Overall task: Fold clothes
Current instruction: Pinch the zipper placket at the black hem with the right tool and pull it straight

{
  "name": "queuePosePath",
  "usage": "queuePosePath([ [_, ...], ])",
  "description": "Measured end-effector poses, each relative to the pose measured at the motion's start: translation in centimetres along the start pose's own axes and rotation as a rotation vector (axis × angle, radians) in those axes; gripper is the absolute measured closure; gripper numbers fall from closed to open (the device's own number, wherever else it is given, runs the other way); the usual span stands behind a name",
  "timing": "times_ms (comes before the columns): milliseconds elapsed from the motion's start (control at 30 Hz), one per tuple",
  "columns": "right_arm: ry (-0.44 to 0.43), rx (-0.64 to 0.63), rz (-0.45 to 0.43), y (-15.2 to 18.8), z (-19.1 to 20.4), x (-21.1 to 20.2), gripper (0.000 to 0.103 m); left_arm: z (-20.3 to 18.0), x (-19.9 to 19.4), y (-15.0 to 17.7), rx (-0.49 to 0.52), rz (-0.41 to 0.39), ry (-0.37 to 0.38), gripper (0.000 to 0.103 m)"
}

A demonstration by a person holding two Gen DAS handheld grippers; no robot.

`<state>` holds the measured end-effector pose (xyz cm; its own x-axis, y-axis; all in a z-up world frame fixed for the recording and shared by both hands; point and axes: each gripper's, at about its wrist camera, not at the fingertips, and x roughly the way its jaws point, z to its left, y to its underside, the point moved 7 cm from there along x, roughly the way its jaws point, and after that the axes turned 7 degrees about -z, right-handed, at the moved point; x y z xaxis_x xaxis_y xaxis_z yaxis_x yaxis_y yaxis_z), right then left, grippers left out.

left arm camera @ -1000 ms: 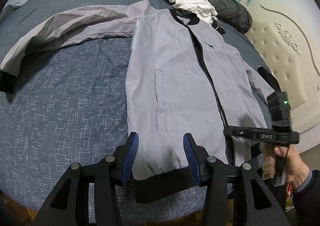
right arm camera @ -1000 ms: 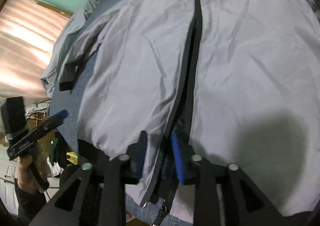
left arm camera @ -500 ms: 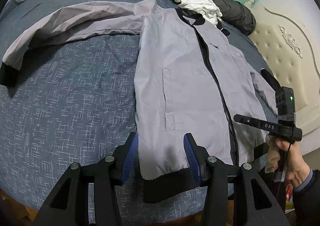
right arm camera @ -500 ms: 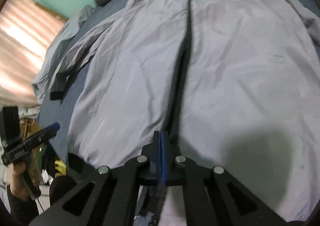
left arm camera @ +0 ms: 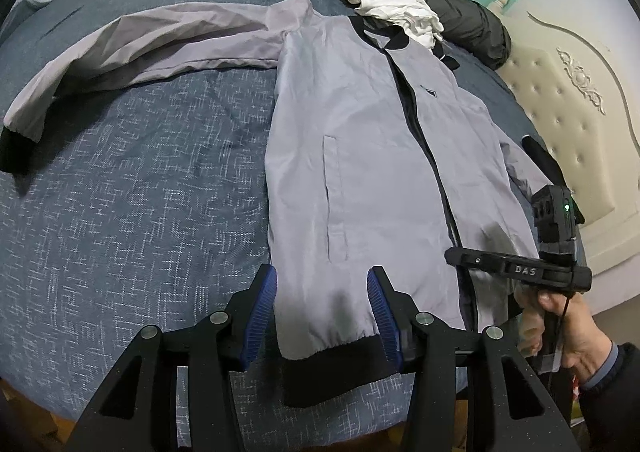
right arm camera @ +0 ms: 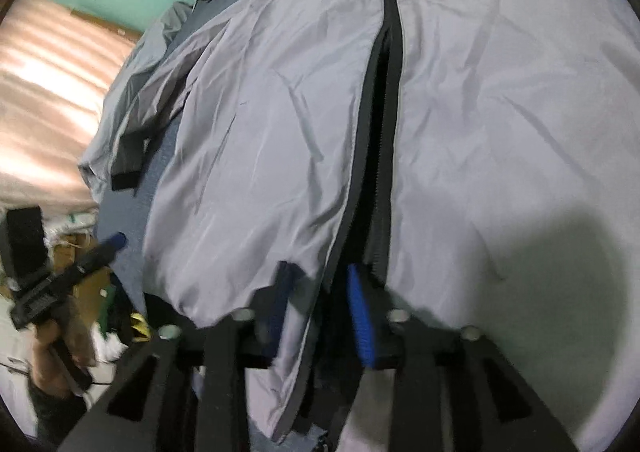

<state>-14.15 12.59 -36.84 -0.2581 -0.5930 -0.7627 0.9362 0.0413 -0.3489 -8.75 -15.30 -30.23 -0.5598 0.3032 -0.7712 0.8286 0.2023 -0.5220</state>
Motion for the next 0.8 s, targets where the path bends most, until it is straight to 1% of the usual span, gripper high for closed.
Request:
queuePosePath([
  [100, 0.014, -0.026, -0.012, -0.1, 0.1, -0.3, 0.098, 0.2, 0.0, -0.1, -0.004, 0.001, -0.004, 0.052],
  [133, 0.019, -0.034, -0.016, -0.2, 0.2, -0.3, 0.099, 0.3, 0.0, -0.1, -0.006, 0.001, -0.003, 0.052],
  [233, 0.034, -0.058, -0.027, -0.3, 0.3, -0.6, 0.1, 0.3, -0.1, -0.1, -0.005, 0.0, -0.002, 0.052],
  [367, 0.061, -0.038, -0.038, -0.8, -0.3, -1.1, 0.1, 0.2, -0.1, -0.3, -0.003, -0.001, 0.001, 0.052],
  [467, 0.05, -0.047, 0.005, -0.3, -0.2, -0.6, 0.1, -0.2, 0.1, -0.5, 0.003, -0.001, 0.003, 0.052],
  [533, 0.06, -0.057, 0.015, -0.1, -0.2, -0.5, 0.099, -0.4, 0.4, -0.6, 0.01, 0.003, 0.002, 0.052],
  [633, 0.072, -0.033, -0.008, -0.4, -0.1, -1.1, 0.098, -0.3, 1.1, -0.6, 0.014, 0.015, -0.005, 0.052],
  [700, 0.092, -0.078, -0.057, -1.0, 0.7, -2.1, 0.097, -0.1, 1.6, -0.6, 0.005, 0.021, -0.011, 0.052],
  [800, 0.062, -0.129, -0.077, -1.4, 1.9, -2.3, 0.097, -0.3, 2.3, -0.5, -0.006, 0.032, -0.01, 0.052],
])
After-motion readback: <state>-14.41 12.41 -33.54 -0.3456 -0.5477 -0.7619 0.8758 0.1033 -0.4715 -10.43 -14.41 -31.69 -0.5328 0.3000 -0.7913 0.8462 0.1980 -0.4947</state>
